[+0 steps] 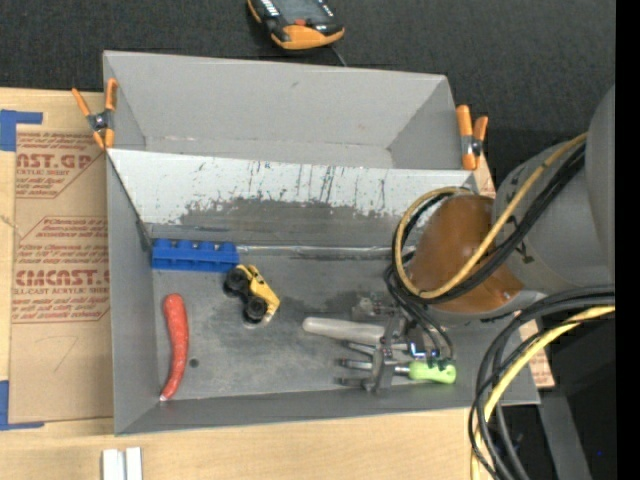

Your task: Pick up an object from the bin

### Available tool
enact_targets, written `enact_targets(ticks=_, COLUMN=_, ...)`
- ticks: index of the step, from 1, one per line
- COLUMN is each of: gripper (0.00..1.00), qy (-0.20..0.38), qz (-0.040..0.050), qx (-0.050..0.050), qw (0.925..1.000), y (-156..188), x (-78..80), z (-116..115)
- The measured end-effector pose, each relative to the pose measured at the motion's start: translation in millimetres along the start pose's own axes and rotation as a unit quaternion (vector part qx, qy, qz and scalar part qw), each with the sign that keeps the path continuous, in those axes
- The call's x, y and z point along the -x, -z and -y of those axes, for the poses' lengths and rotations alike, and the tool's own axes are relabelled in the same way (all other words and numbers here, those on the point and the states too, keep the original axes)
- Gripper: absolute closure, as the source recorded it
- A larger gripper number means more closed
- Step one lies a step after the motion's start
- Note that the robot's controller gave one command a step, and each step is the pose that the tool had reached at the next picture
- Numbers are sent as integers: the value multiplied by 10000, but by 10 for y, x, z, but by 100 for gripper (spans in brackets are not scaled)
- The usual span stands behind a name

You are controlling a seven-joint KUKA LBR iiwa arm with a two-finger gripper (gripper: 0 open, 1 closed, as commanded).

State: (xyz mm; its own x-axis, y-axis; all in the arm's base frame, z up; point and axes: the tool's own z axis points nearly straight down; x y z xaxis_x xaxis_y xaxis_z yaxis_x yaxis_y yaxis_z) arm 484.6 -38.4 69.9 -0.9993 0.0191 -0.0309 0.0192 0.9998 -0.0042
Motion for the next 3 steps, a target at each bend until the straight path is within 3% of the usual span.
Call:
enact_targets(ticks=1, gripper=100, qy=-262, qz=-108, qx=28, qw=9996, y=11, x=75, z=165)
enact_targets(ticks=2, gripper=100, qy=-261, qz=-107, qx=28, qw=9996, y=11, x=75, z=165)
enact_targets(ticks=3, gripper=100, qy=-260, qz=-165, qx=32, qw=9995, y=238, x=47, z=162)
